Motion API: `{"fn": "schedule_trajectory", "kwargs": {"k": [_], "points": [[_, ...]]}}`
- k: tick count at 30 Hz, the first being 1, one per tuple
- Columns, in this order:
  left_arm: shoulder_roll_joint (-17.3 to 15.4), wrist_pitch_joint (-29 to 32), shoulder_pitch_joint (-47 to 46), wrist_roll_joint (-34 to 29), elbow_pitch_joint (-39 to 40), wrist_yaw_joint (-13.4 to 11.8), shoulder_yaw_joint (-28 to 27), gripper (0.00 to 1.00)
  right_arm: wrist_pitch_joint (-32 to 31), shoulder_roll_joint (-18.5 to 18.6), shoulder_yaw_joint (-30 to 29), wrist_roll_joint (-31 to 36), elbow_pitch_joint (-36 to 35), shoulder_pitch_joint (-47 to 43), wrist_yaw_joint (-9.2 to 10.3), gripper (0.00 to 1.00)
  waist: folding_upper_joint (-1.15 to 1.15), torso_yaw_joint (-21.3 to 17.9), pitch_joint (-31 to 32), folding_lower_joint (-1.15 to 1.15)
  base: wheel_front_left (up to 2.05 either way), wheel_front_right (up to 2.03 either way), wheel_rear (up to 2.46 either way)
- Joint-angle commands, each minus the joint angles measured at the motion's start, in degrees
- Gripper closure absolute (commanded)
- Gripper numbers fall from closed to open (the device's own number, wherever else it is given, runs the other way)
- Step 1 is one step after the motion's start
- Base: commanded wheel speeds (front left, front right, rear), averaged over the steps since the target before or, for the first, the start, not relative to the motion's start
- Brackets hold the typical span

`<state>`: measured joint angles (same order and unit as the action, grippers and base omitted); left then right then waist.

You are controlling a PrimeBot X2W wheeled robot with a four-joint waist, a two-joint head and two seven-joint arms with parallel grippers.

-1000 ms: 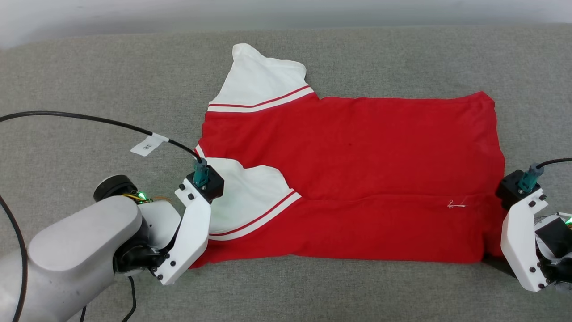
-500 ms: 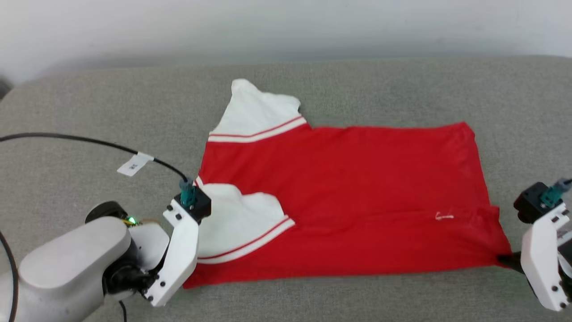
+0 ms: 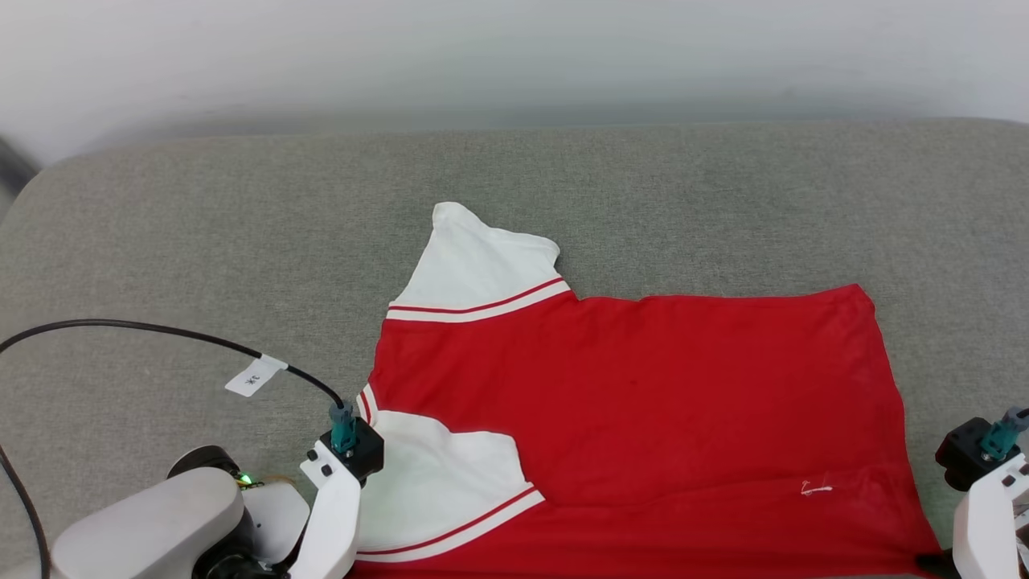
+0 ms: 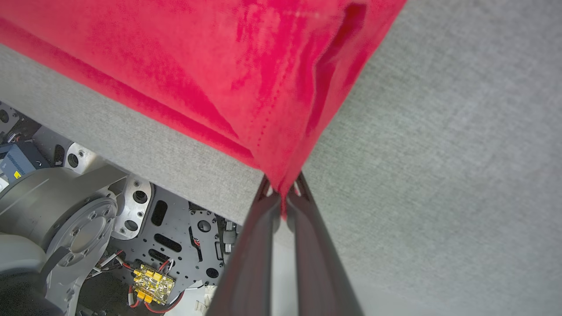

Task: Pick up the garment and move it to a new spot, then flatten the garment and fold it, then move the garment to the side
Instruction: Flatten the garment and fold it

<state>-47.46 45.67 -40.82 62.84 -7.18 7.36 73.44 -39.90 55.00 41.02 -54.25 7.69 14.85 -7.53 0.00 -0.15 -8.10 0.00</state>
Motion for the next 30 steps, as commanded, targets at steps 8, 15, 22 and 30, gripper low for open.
{"fn": "schedule_trajectory", "kwargs": {"k": [8, 15, 22, 30], "points": [[-0.1, -4.9, -0.6, -1.4, -0.5, -1.1, -2.4, 0.0, 5.7, -2.4, -5.4, 3.6, 1.0, -1.3, 0.08, 0.0, 0.0, 0.6, 2.0, 0.0, 0.0, 0.0, 0.0], [-1.7, -14.1, -4.6, -5.1, 0.8, -3.9, -8.0, 0.0, 19.8, -6.0, -16.9, 10.4, -2.1, -1.3, 0.08, 0.0, 0.0, 0.0, 3.1, 0.0, 0.0, 0.0, 0.0], [1.0, -24.5, -10.1, -12.4, -3.8, -7.1, -11.8, 0.0, 34.5, -17.0, -31.6, 22.2, -7.1, -2.8, 0.07, 0.0, 0.0, -2.0, 1.1, 0.0, 0.0, 0.0, 0.0], [4.4, -25.9, -19.2, -13.4, -10.8, -6.8, -15.3, 0.0, 44.7, -31.2, -40.9, 31.3, -16.2, -8.1, 0.07, 0.0, 0.0, -5.9, -4.3, 0.0, 0.0, 0.0, 0.0]]}}
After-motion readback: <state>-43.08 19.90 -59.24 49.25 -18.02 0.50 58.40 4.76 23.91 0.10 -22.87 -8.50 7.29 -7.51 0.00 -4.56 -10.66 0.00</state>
